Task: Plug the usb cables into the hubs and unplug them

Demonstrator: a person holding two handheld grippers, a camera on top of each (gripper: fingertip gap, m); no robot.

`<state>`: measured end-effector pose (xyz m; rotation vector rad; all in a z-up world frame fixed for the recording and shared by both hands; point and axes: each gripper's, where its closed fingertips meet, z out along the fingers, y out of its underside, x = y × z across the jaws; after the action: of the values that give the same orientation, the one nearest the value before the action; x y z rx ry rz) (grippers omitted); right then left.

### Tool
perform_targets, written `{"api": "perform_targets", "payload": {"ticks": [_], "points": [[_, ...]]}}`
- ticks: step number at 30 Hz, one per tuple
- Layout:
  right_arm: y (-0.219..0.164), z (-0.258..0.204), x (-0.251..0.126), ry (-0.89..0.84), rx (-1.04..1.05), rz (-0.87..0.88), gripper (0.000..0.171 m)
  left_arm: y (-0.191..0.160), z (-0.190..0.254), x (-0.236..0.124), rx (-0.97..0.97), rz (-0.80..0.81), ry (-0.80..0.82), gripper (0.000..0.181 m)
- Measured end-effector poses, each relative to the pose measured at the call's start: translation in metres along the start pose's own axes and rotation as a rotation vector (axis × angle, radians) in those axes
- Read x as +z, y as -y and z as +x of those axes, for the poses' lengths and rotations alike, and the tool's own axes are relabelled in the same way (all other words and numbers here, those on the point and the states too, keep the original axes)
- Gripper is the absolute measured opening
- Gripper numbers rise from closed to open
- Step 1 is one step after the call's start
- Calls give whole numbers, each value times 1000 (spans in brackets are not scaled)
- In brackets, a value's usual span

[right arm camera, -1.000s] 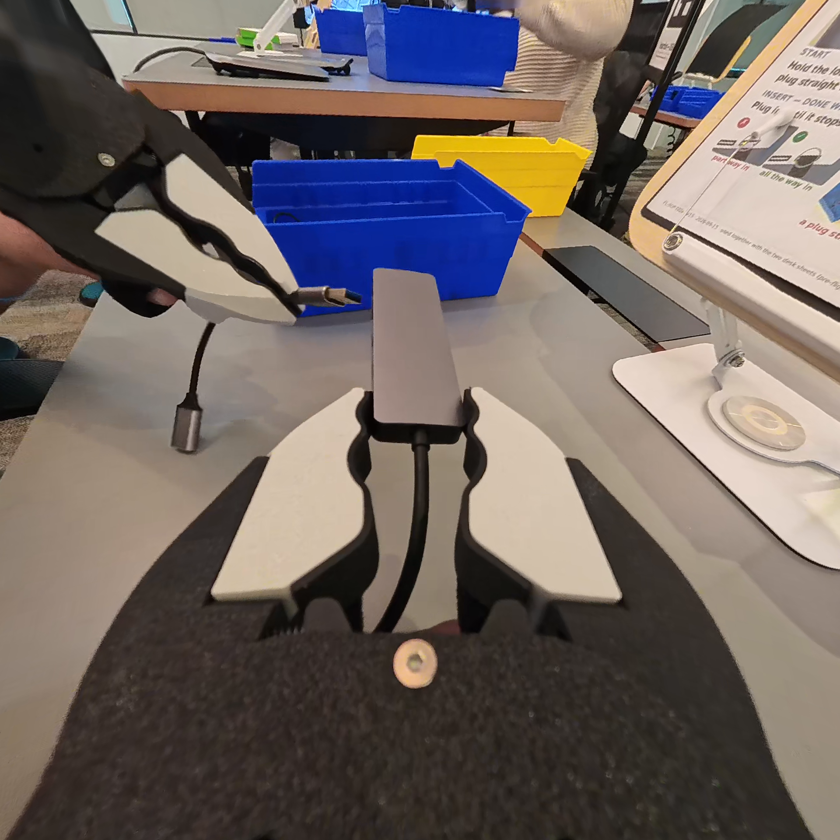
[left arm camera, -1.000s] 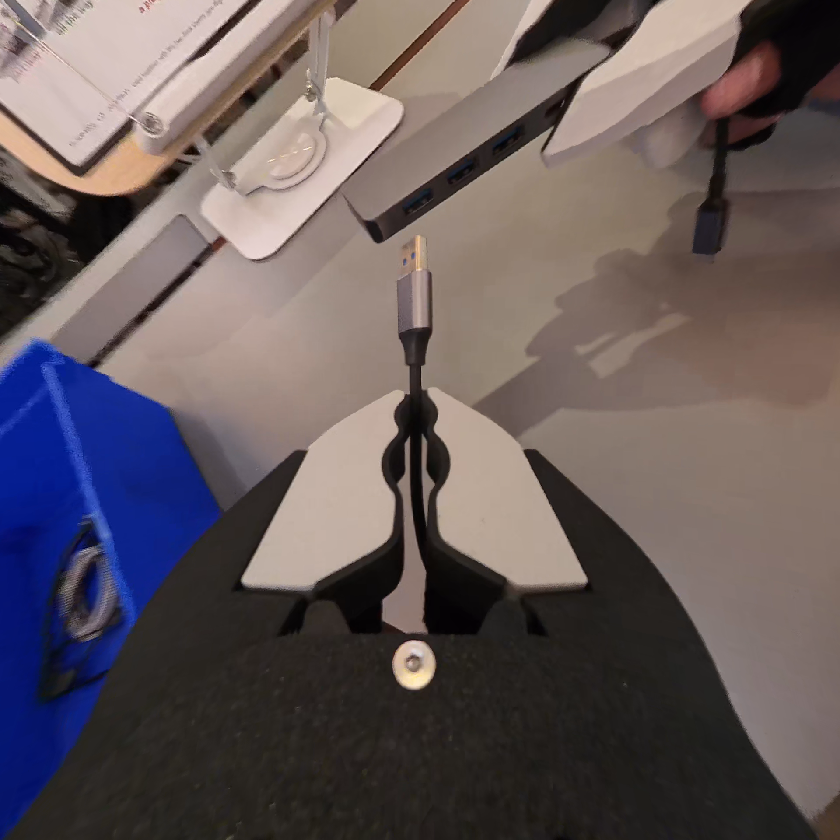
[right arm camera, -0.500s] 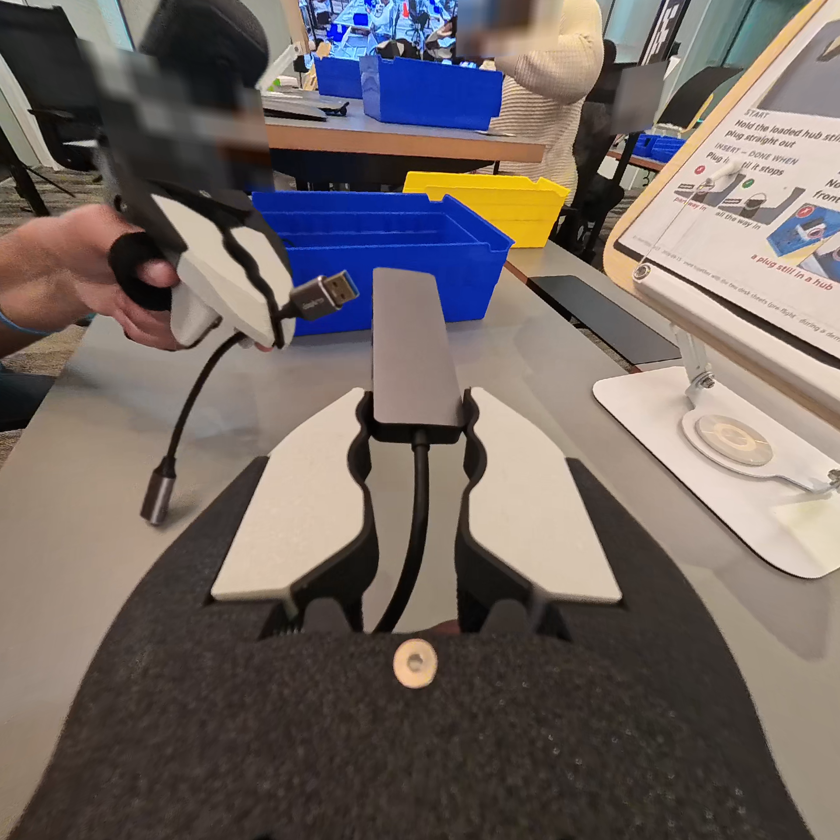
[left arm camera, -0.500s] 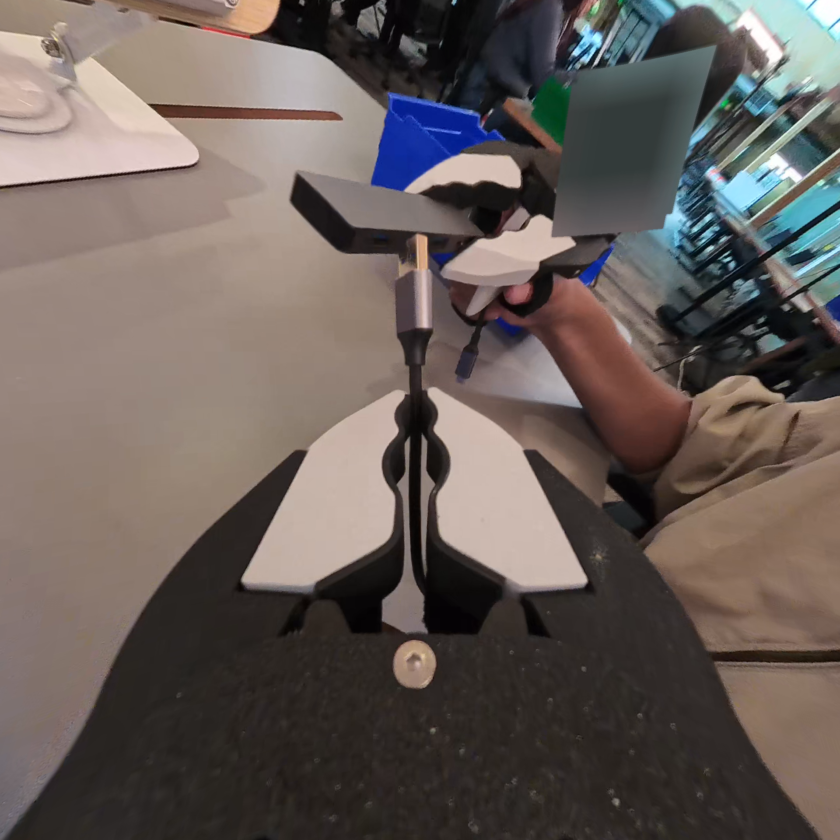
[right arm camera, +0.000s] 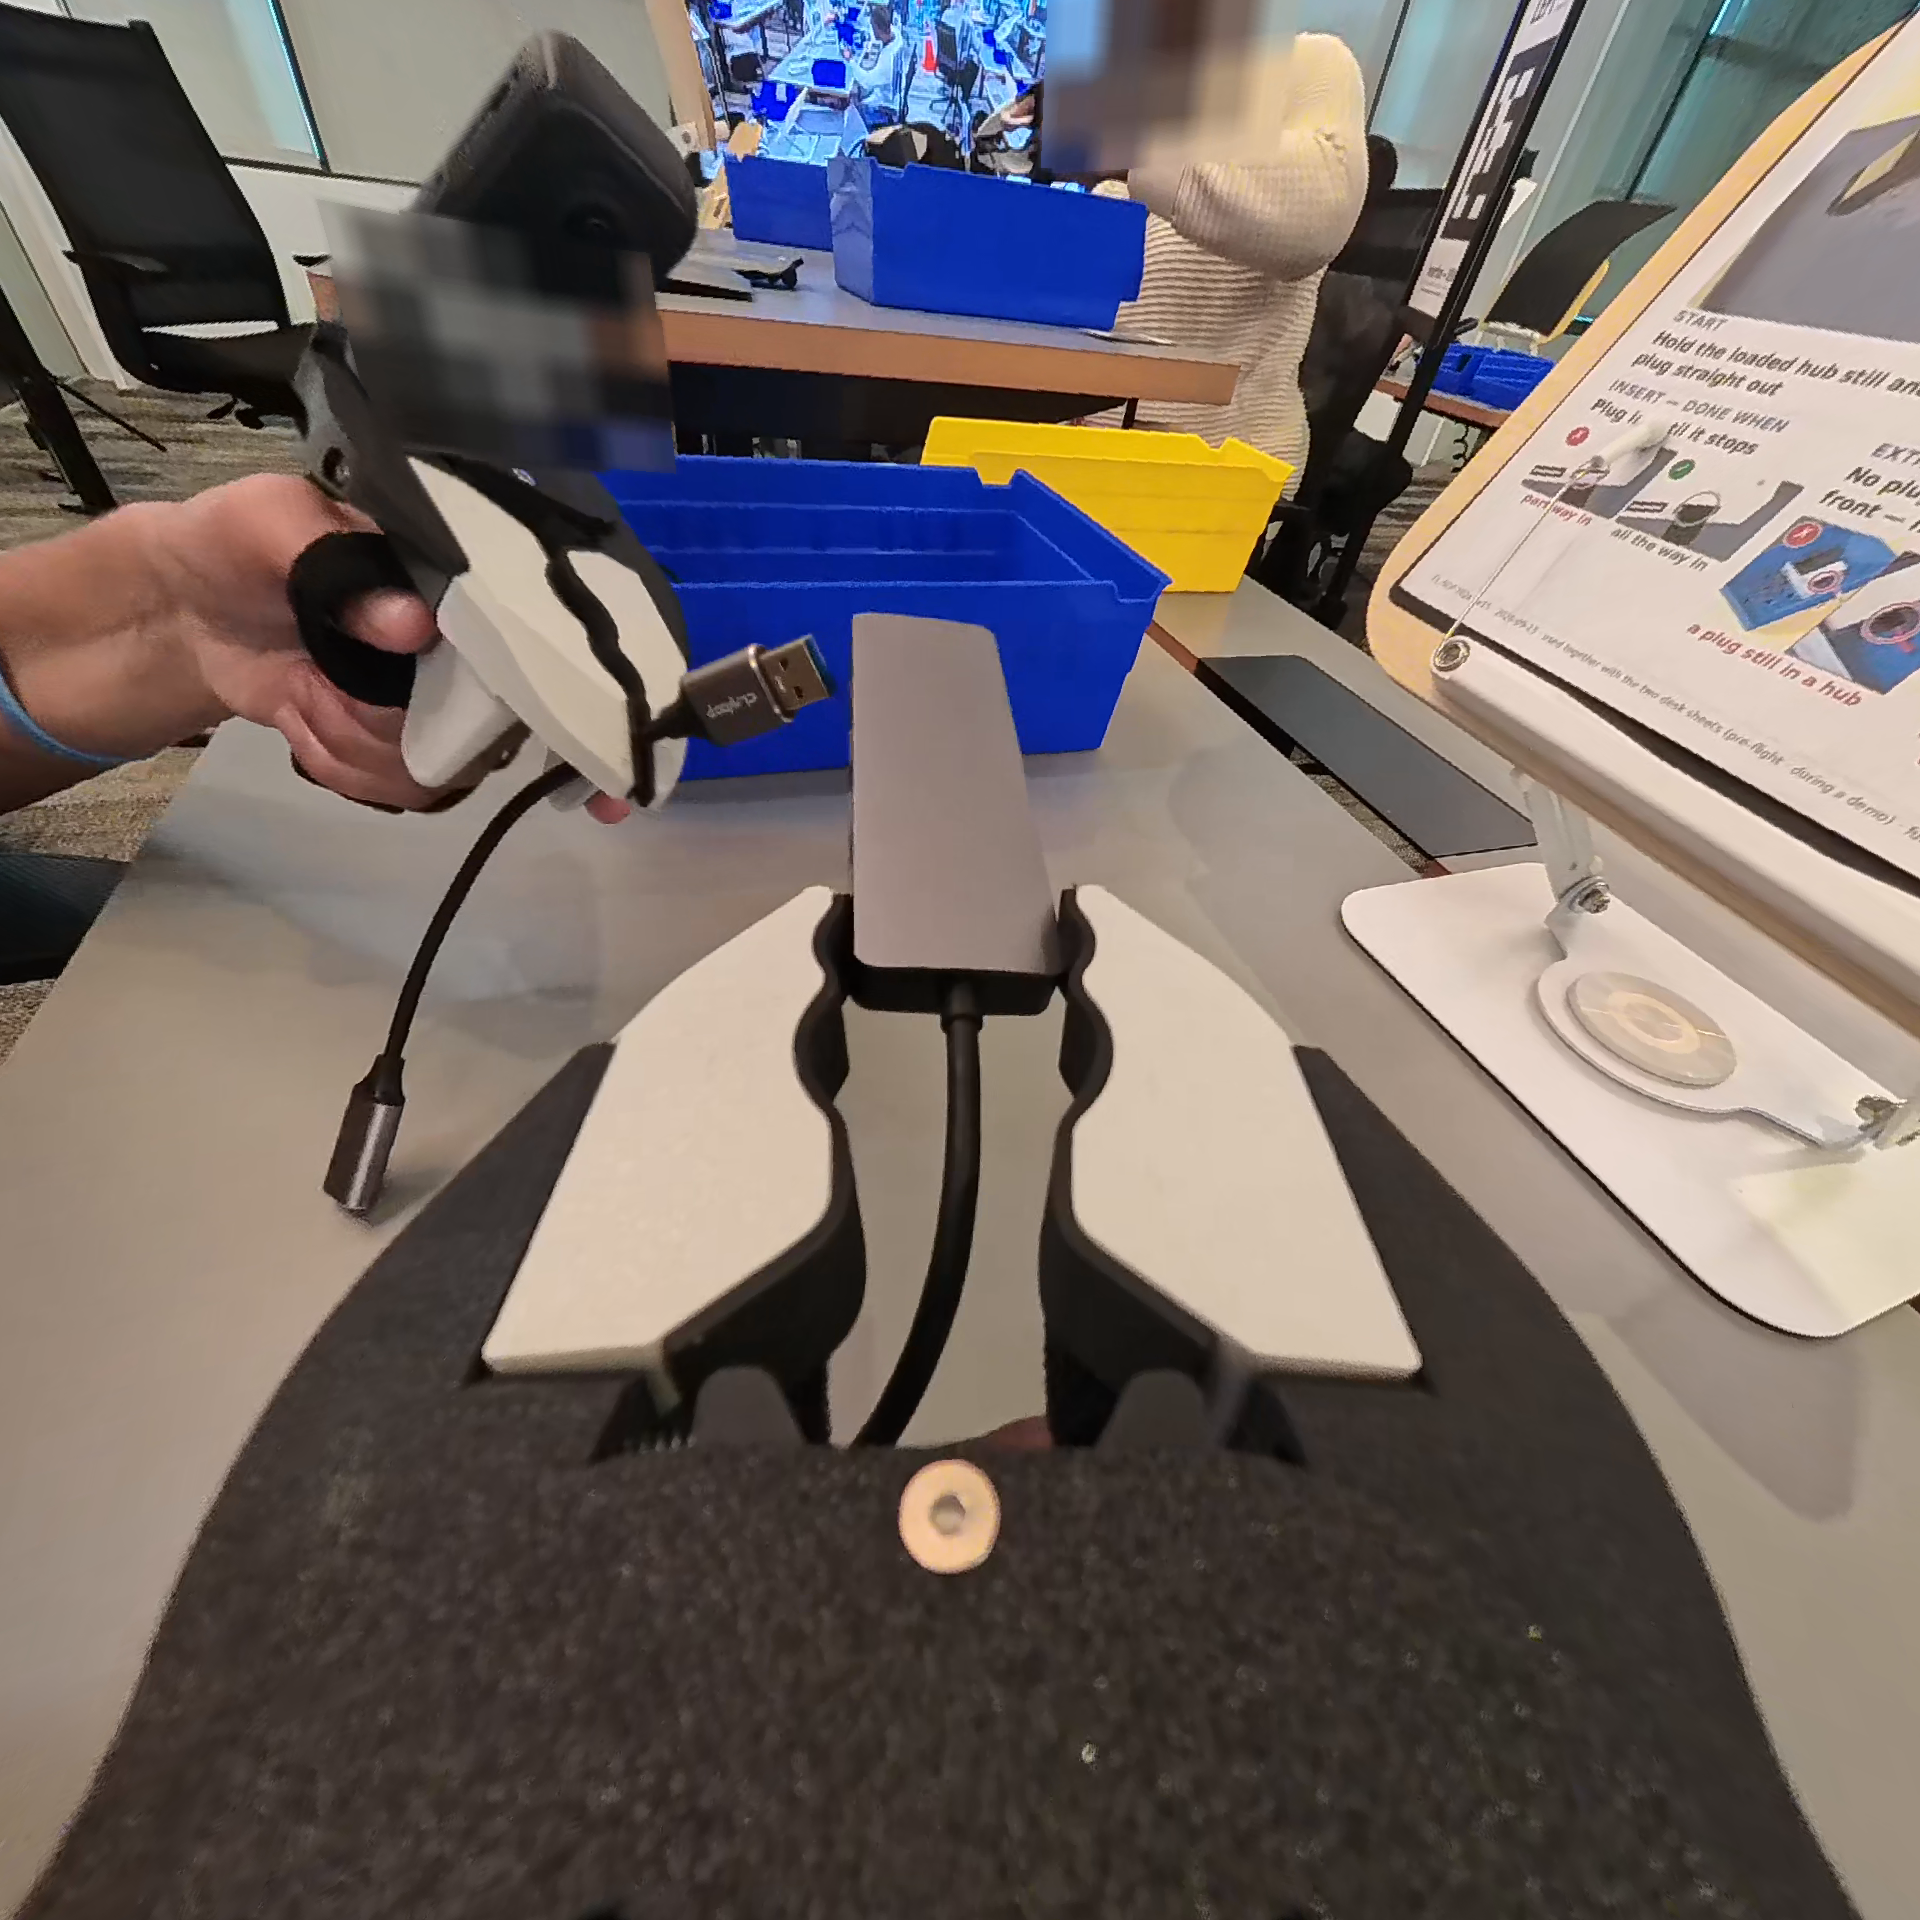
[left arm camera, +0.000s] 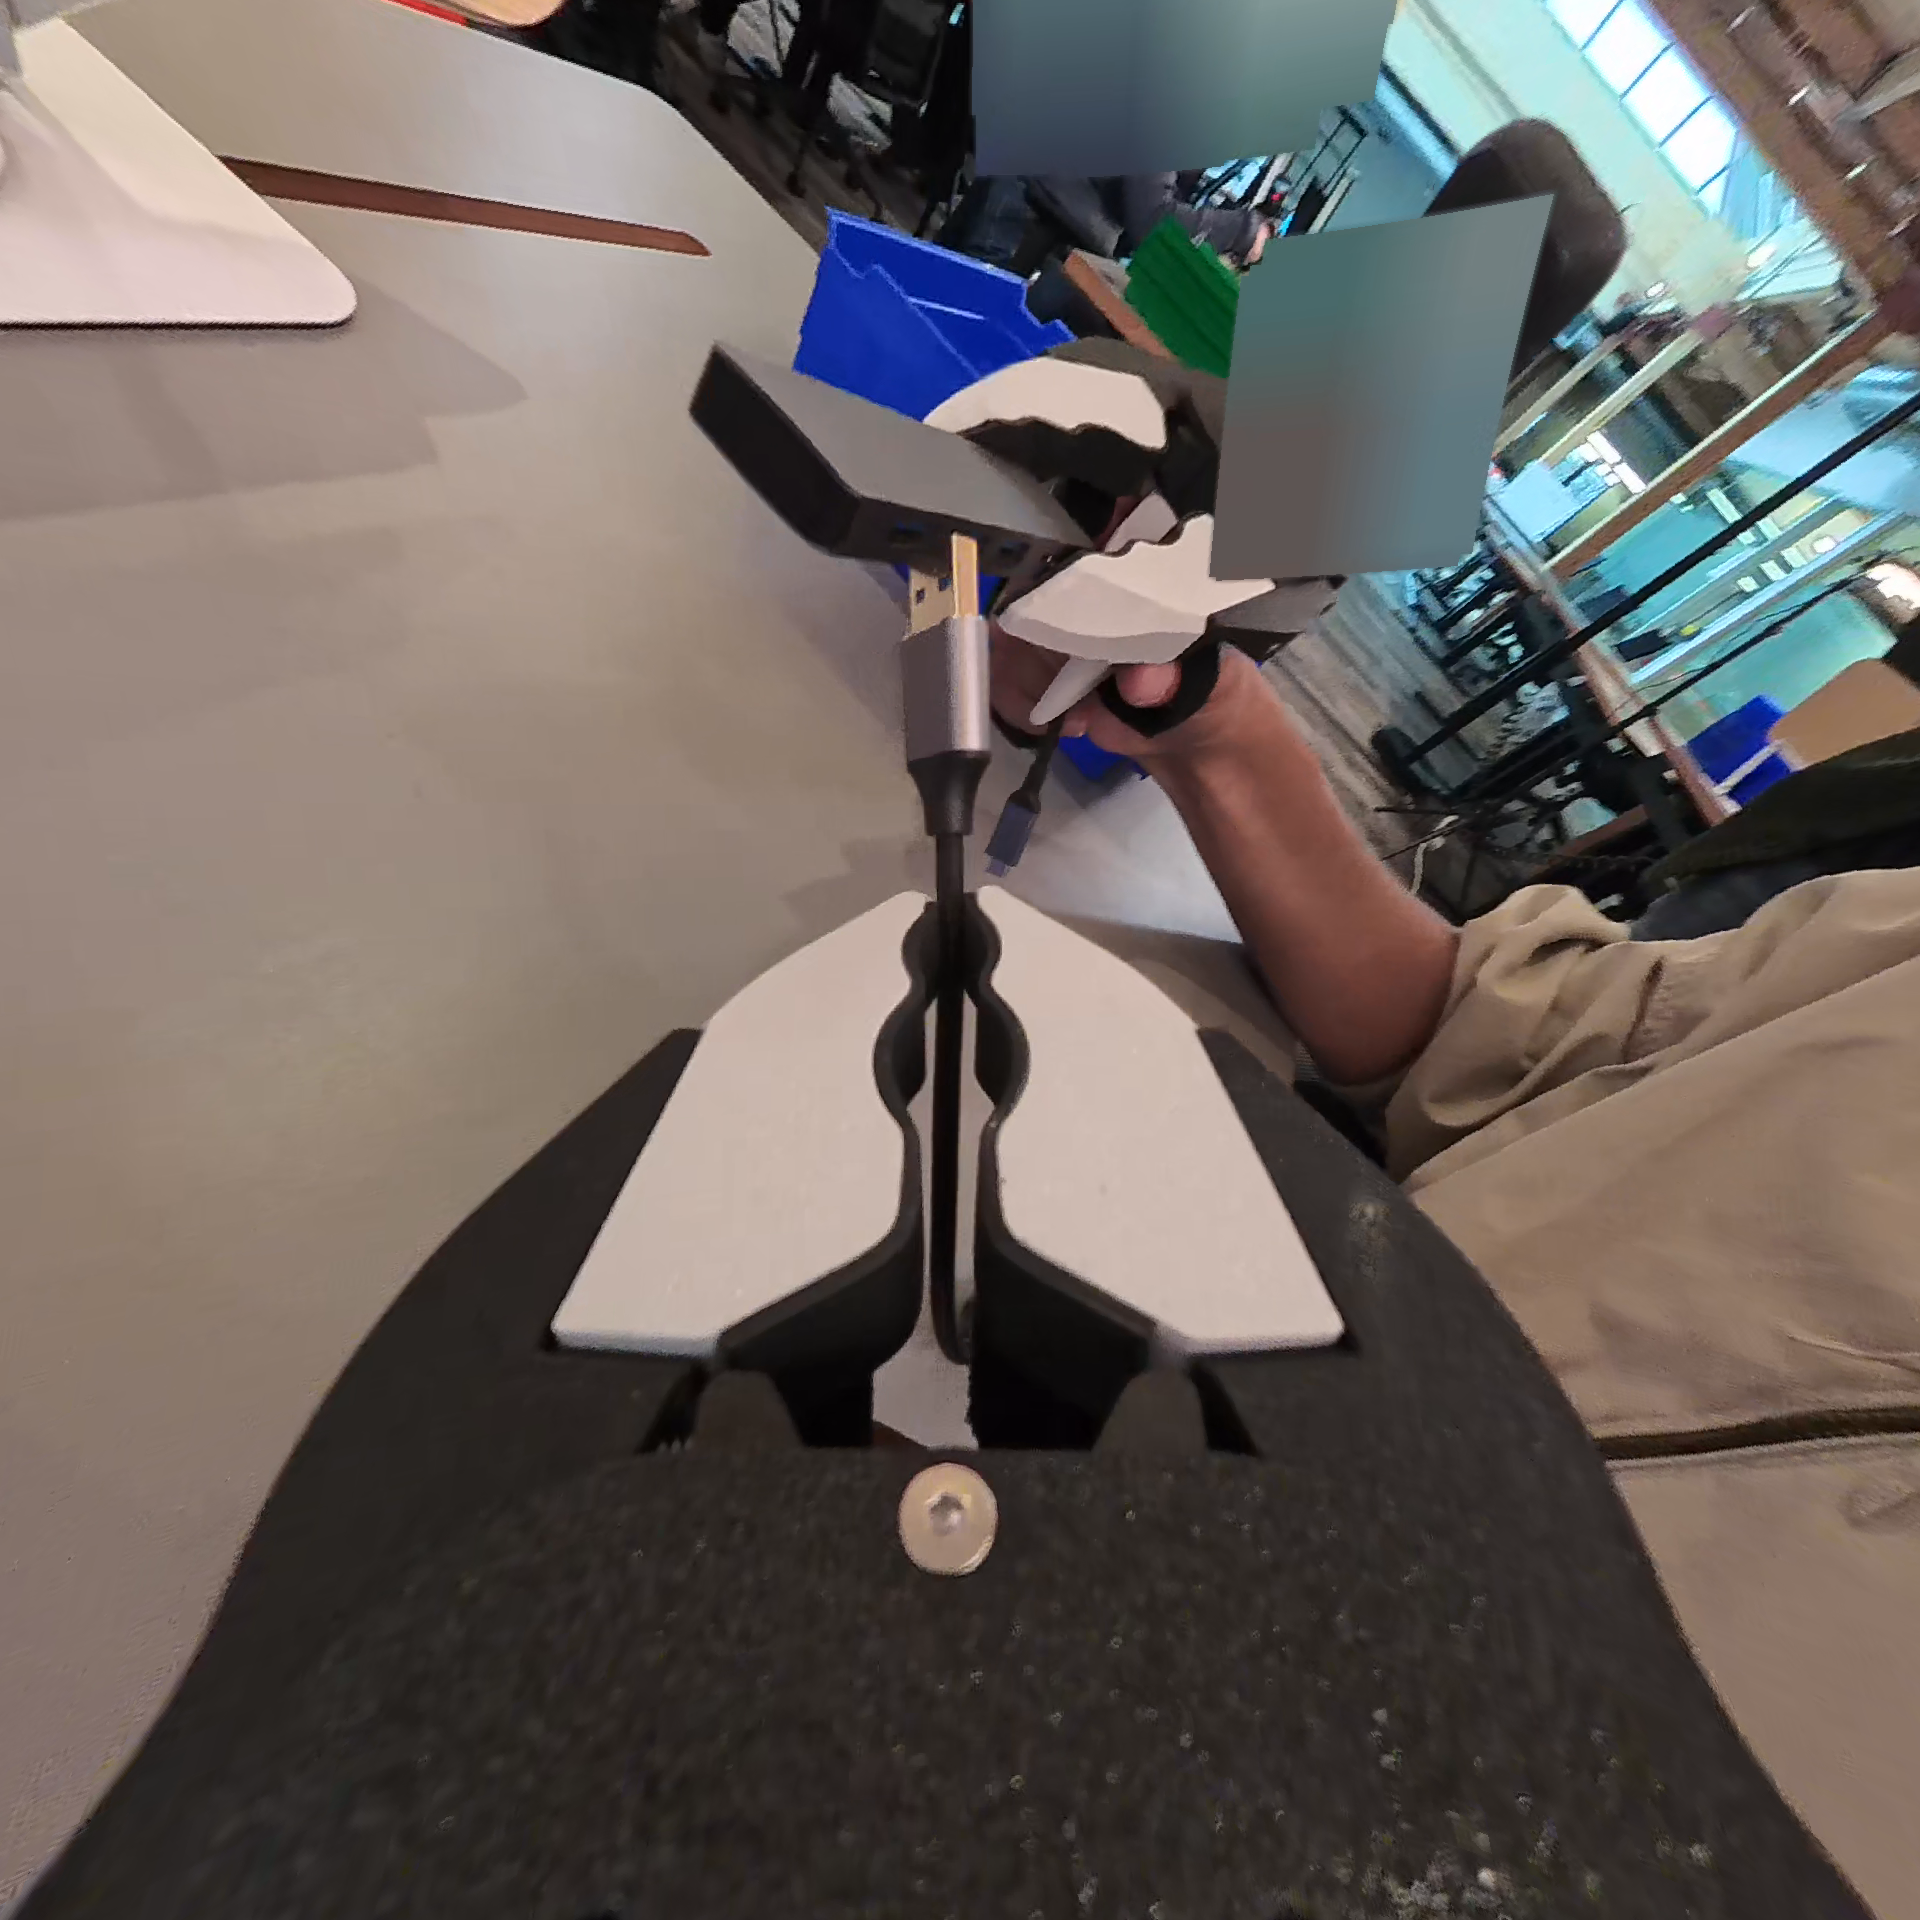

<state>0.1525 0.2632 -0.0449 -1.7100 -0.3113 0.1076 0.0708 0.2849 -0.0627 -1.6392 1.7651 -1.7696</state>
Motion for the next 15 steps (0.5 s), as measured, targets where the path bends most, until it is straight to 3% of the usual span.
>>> {"api": "perform_targets", "payload": {"ticks": [15], "points": [[15, -3, -4, -2, -35, 109, 38, 9, 23, 2, -312, 87, -364, 3]]}}
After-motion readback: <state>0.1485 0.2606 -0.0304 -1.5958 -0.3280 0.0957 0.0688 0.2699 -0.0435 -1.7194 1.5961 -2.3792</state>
